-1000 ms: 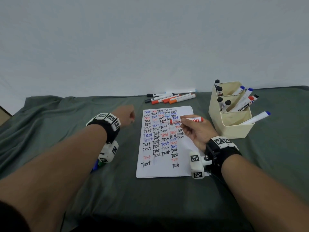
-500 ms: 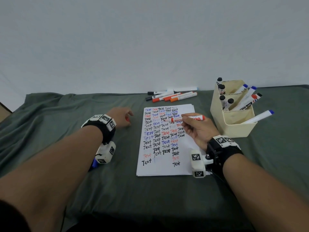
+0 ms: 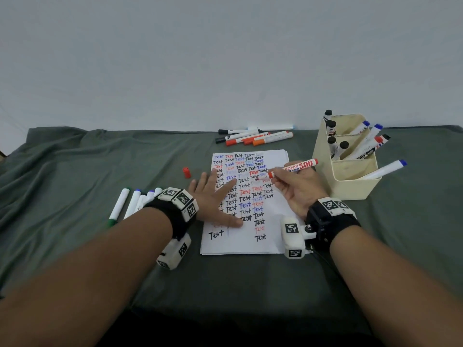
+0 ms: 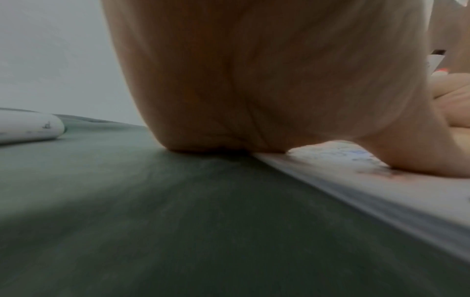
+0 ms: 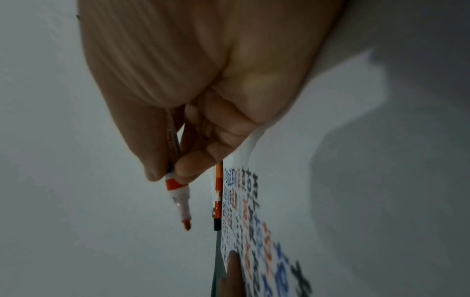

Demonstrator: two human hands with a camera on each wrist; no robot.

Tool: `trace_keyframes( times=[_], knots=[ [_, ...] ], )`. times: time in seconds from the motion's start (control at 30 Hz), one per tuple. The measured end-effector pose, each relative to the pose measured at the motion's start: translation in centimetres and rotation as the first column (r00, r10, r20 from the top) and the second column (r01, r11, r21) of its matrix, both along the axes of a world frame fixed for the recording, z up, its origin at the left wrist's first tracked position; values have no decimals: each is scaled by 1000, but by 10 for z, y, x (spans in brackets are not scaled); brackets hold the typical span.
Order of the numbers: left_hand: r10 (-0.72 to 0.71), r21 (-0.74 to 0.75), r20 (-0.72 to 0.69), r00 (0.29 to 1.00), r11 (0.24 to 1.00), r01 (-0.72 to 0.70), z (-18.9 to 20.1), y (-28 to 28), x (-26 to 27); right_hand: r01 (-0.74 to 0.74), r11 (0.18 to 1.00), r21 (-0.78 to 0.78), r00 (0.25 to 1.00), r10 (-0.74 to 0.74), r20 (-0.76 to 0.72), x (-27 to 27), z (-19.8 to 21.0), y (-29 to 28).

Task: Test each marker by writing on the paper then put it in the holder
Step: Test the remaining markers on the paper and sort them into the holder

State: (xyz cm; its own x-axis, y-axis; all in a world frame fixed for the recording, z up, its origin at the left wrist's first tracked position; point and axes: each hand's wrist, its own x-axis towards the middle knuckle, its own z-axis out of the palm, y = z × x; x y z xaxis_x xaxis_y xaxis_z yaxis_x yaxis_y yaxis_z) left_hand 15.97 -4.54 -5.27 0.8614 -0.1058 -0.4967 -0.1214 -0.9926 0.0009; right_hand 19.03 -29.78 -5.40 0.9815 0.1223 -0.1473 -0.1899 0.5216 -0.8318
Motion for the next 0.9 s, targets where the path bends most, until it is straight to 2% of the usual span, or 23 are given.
trace_keyframes(
  times=[0.1,0.2,0.27,0.5,0.9],
  knots=[
    [17,-10,15,1000,1000,-17,-2,0,3,40,996,-76,994,-32,102,-5,1,-1],
    [35,-28,20,999,999,-35,-4,-1,5,136,947,-291,976,-79,202,-8,1,-5],
    [49,-38,26,998,998,-48,-6,-1,7,160,912,-378,971,-76,225,-11,0,-7],
    [80,-48,8,997,996,-79,-4,-2,5,109,870,-480,973,6,231,-16,-6,-7],
    [66,-46,-24,997,997,-68,1,-3,3,98,823,-559,959,73,275,-12,-12,-8]
  ],
)
